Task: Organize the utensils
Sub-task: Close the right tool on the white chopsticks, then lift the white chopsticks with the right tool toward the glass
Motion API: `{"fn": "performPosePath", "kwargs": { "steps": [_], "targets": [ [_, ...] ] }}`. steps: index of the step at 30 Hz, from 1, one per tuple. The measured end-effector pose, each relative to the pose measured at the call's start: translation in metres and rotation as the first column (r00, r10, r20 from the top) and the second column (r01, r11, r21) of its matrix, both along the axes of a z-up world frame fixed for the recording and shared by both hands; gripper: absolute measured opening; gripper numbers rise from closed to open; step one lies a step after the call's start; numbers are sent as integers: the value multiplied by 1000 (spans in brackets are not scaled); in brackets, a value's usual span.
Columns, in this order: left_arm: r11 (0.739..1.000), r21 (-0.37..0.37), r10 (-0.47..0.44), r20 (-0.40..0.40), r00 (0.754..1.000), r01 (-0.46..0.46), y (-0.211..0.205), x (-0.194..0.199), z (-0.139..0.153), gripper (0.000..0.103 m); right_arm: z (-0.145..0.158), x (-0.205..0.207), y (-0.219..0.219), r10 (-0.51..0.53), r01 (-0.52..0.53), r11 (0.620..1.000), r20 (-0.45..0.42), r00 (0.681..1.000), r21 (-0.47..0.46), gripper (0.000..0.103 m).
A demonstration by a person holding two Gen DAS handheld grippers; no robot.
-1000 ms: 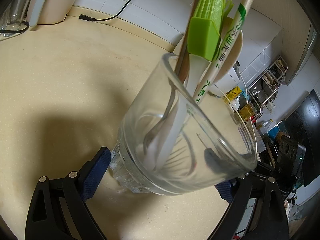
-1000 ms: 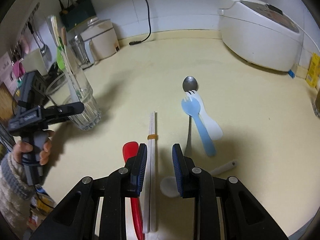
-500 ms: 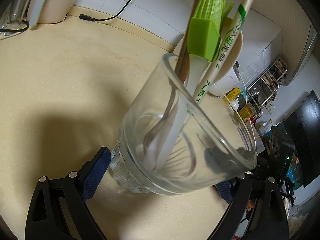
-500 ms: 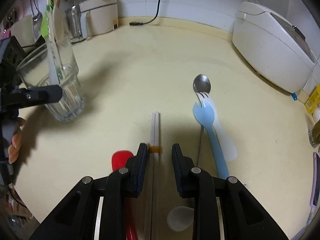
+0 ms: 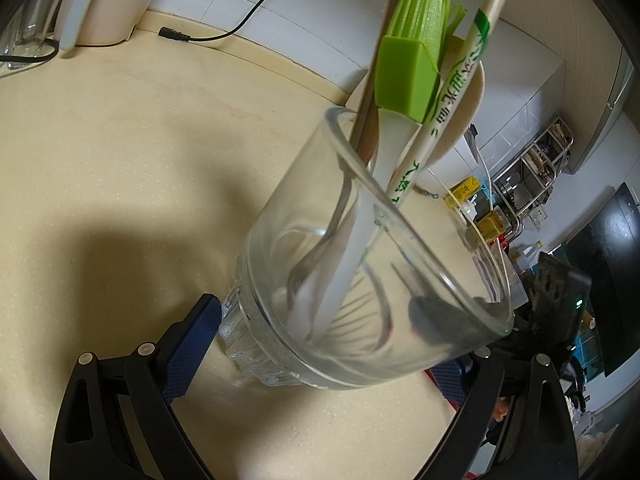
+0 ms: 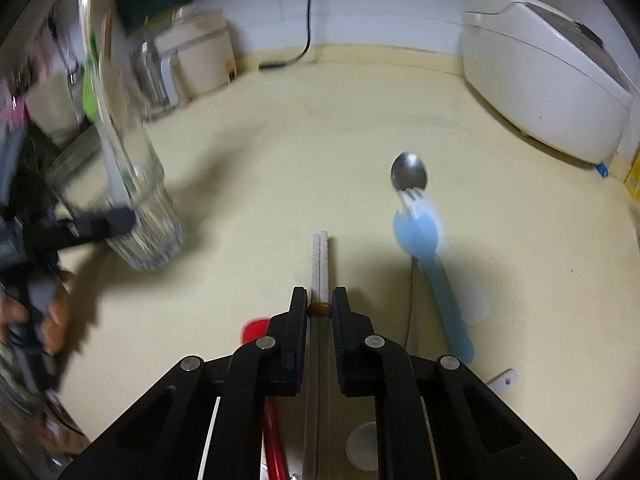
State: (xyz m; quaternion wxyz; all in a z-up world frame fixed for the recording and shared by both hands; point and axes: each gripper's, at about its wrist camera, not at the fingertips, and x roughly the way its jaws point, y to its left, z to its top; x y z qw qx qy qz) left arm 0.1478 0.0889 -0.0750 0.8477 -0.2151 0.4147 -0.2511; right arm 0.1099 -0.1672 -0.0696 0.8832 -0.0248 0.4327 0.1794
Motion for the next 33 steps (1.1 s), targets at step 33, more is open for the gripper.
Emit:
{"fn": "performPosePath", "kwargs": {
  "steps": [33],
  "targets": [
    [1000, -13, 2, -1, 1000, -2, 2, 0, -2, 96, 87, -48, -31, -121, 72, 984, 318, 940, 161, 12]
  ]
}}
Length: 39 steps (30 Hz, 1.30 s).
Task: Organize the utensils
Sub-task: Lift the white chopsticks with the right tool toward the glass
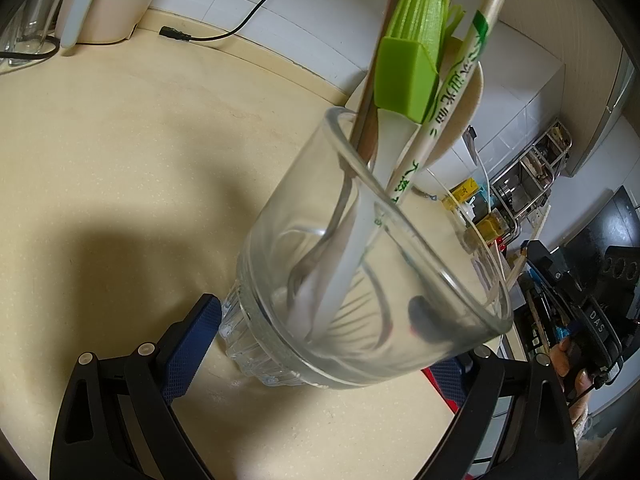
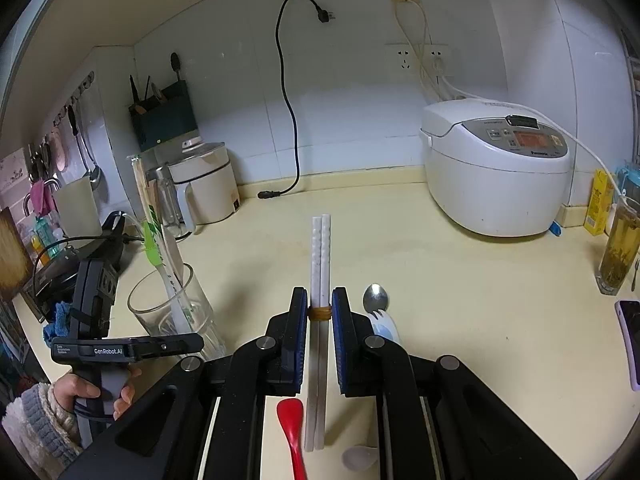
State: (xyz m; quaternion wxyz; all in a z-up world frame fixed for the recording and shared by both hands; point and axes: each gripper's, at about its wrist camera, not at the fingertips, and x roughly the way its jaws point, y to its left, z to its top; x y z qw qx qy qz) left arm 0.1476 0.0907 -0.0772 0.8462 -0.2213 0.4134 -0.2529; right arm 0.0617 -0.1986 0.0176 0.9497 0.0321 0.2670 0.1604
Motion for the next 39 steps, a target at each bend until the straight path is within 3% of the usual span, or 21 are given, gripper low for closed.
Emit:
{"fn": "performPosePath", "kwargs": {
  "steps": [12, 21, 31, 35, 39],
  "targets": [
    [1000, -14, 1, 0, 1000, -1, 2, -2, -1, 96, 10, 2, 4, 16, -16, 1000, 12, 1000, 9, 12],
    [1000, -14, 1, 0, 1000, -1, 2, -2, -1, 96, 59, 3, 38, 112, -117, 992, 121, 986, 40, 12],
    [1000, -14, 1, 0, 1000, -1, 2, -1, -1, 96, 115, 3, 97, 224, -253, 965, 281, 933, 69, 12],
    [1000, -14, 1, 0, 1000, -1, 2, -1, -1, 96, 112, 7, 117, 249, -272, 962, 301, 921, 37, 12],
    [1000, -14, 1, 0, 1000, -1, 2, -1, -1, 96, 85, 16, 131, 265, -277, 961, 246, 932, 13, 12]
  ]
}}
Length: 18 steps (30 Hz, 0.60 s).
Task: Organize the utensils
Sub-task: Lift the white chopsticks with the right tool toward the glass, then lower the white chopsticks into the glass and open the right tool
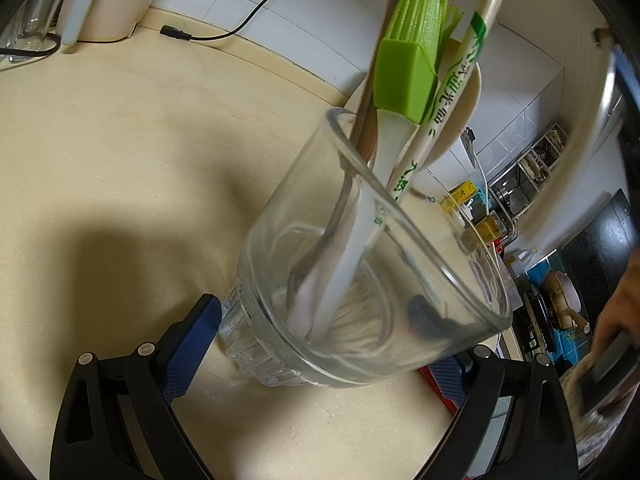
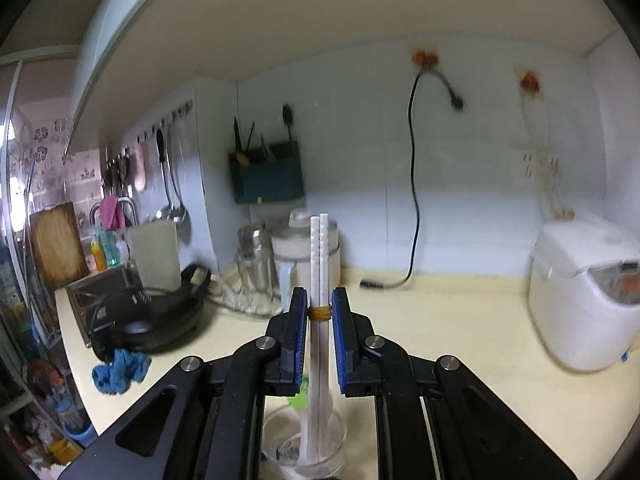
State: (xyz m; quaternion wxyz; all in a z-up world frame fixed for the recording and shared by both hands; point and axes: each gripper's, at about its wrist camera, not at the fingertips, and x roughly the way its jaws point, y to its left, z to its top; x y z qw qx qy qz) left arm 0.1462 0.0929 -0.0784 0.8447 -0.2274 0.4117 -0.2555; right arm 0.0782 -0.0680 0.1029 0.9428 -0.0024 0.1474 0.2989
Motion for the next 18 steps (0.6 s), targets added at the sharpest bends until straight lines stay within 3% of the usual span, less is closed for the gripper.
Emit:
{"fn": "performPosePath", "kwargs": {
  "steps": [9, 14, 18],
  "targets": [
    [1000, 0, 0, 0, 1000, 0, 0, 0, 0, 96, -26, 3, 9, 18, -19, 999, -40, 999, -32, 12],
    [1000, 0, 0, 0, 1000, 0, 0, 0, 0, 96, -42, -8, 15, 20, -23, 994, -31, 999, -107, 12],
    [1000, 0, 1, -1, 1000, -1, 0, 0, 0, 96, -58, -10, 18, 38, -47, 990, -71, 997, -133, 12]
  ]
}}
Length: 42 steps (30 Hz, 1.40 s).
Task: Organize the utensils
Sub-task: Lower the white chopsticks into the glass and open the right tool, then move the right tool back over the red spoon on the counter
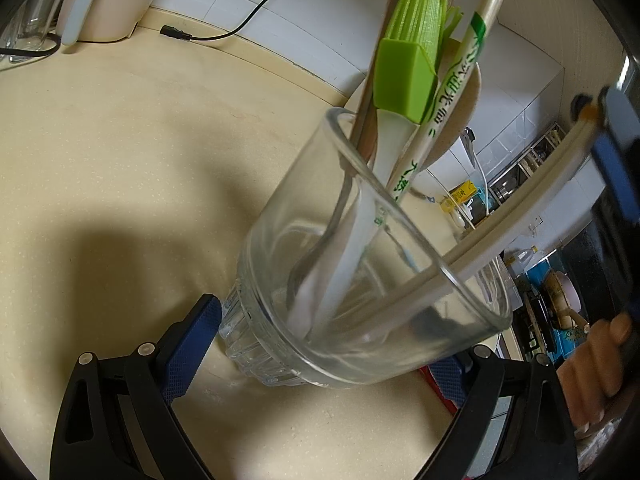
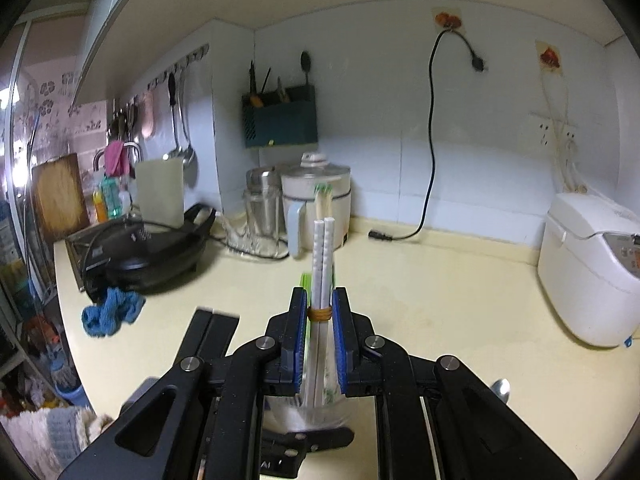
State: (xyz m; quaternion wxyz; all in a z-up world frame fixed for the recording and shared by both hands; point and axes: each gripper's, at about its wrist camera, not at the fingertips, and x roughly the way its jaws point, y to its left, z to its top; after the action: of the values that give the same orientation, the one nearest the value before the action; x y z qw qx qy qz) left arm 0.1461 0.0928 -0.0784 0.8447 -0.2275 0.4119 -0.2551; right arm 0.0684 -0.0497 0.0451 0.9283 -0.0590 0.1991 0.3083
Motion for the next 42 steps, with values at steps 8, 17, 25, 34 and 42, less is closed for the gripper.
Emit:
{"fn": "performPosePath", "kwargs": {
  "steps": [8, 17, 25, 34, 42],
  "targets": [
    [1000, 0, 0, 0, 1000, 0, 1, 0, -1, 96, -17, -3, 14, 74, -77, 996, -78, 994, -42, 16],
    [1000, -1, 0, 0, 1000, 0, 1, 0, 0, 96, -16, -12, -7, 48, -47, 999, -93, 994, 10, 22],
    [1000, 0, -1, 0, 1000, 1, 1, 1, -1, 96, -17, -13, -43, -18, 24, 998, -121, 992, 51, 23],
    [1000, -1, -1, 0, 1000, 1, 1, 0, -1, 96, -41, -10, -89, -118, 131, 990, -210, 971, 51, 23],
    [1000, -1, -1, 0, 1000, 1, 1, 1, -1, 96, -53, -8, -141, -243, 261, 965, -255, 936, 38, 23]
  ]
}}
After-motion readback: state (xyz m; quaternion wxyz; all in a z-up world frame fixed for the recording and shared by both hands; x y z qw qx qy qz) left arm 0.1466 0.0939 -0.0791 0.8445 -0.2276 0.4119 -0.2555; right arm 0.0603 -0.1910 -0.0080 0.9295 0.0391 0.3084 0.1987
